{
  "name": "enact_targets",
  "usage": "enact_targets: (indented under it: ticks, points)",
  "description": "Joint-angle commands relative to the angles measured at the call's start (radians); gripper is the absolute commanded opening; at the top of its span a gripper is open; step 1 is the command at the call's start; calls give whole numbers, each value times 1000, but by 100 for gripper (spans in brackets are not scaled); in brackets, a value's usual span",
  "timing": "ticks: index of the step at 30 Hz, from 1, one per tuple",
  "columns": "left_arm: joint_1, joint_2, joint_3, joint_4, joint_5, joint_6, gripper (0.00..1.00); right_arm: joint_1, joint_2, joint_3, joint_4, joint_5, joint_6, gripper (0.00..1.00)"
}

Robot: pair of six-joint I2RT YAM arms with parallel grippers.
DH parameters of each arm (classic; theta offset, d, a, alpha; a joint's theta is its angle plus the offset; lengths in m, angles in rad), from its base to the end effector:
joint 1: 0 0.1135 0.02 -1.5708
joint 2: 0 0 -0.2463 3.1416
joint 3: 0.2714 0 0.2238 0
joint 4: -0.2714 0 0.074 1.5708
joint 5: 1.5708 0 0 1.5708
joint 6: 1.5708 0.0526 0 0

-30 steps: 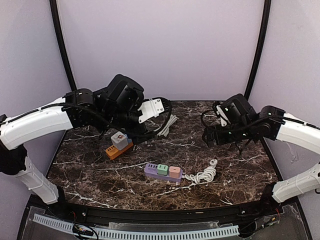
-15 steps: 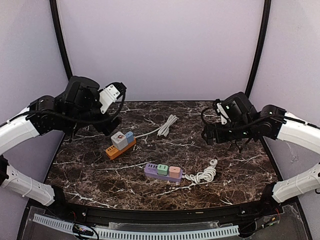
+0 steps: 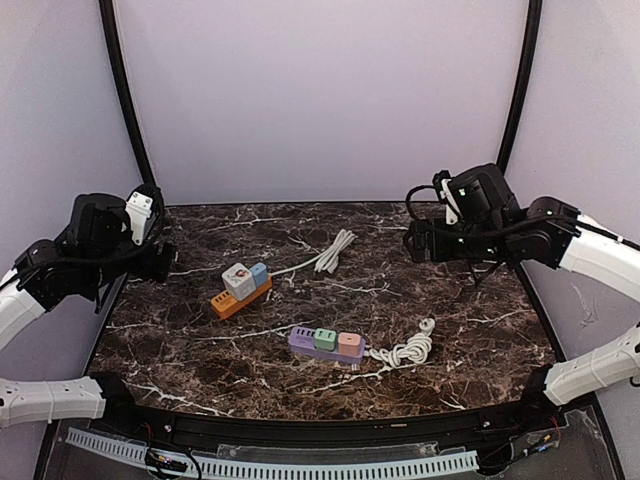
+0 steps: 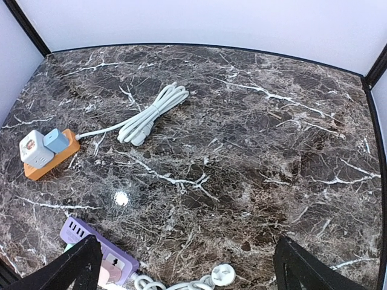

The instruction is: Insert the plug

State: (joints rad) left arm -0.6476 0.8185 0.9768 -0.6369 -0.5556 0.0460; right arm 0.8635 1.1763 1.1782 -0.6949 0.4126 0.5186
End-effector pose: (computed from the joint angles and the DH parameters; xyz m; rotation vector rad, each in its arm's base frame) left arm 0.1447 -0.0747 0.3319 0.3446 1.9469 0.1798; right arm 0.1686 0.1648 0.3232 -0.1647 2.2064 0.3037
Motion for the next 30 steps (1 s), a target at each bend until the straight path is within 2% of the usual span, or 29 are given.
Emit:
enact_targets:
  ticks: [1,8,15,22,30]
  points:
    - [87,-83,-104,34,60,-101,99,-6,5,21,32,73,29,99]
    - [209,-221,-261,95,121,-122,99,-6,-88,-45,80,95,56,99]
    - [220,-345,-390,207,134,-134,99,-6,-195,-132,140,89,82,99]
    - [220,-467,-461,195,134,-154,99,-6,-208,-142,149,79,96,99]
    - [220,-477,-466,196,134,-145,99,-5,-182,-136,168,74,89,99]
